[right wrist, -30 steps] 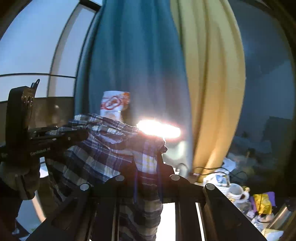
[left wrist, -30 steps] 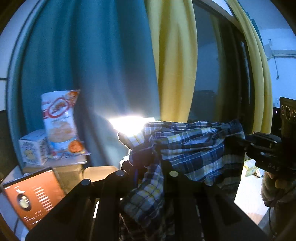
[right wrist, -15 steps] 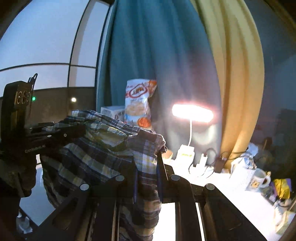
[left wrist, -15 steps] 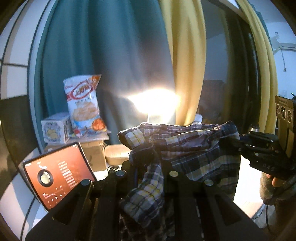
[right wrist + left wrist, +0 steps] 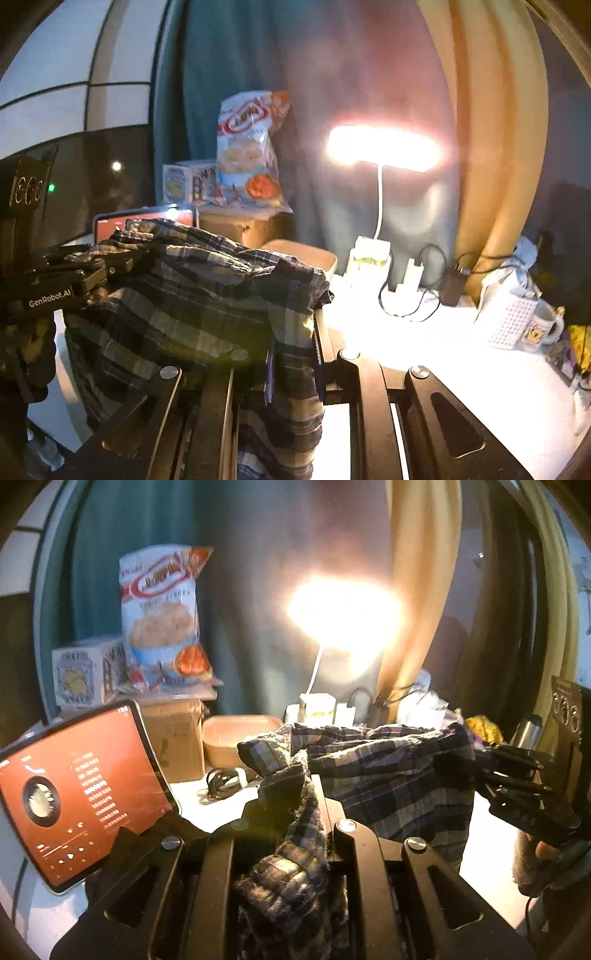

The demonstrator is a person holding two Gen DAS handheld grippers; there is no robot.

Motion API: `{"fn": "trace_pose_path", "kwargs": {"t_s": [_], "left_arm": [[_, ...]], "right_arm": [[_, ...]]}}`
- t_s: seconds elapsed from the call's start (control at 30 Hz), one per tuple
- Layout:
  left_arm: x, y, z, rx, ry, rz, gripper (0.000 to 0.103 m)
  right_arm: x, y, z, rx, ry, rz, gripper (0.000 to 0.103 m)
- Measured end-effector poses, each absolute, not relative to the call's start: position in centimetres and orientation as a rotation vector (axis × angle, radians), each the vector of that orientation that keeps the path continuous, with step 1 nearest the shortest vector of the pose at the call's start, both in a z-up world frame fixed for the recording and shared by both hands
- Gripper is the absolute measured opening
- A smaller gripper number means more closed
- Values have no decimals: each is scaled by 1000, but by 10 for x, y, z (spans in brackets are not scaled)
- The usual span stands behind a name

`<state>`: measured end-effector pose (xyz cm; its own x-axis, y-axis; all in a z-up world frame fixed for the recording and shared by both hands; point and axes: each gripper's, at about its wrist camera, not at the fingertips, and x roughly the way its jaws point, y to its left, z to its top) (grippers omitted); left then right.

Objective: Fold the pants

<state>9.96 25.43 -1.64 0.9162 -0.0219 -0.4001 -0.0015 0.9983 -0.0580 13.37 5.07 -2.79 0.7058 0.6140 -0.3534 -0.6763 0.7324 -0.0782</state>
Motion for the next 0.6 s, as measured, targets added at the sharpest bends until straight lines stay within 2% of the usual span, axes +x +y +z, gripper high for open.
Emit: {"fn": "trace_pose_path", "kwargs": {"t_s": [0.43,0.6], "left_arm": [[169,278,-73,-83,586,-1,13],[191,288,-90,-108,663,15,18]], "right_arm": [[211,79,-86,-193,486,724,16],[239,84,-110,-168,567,738,16]]}}
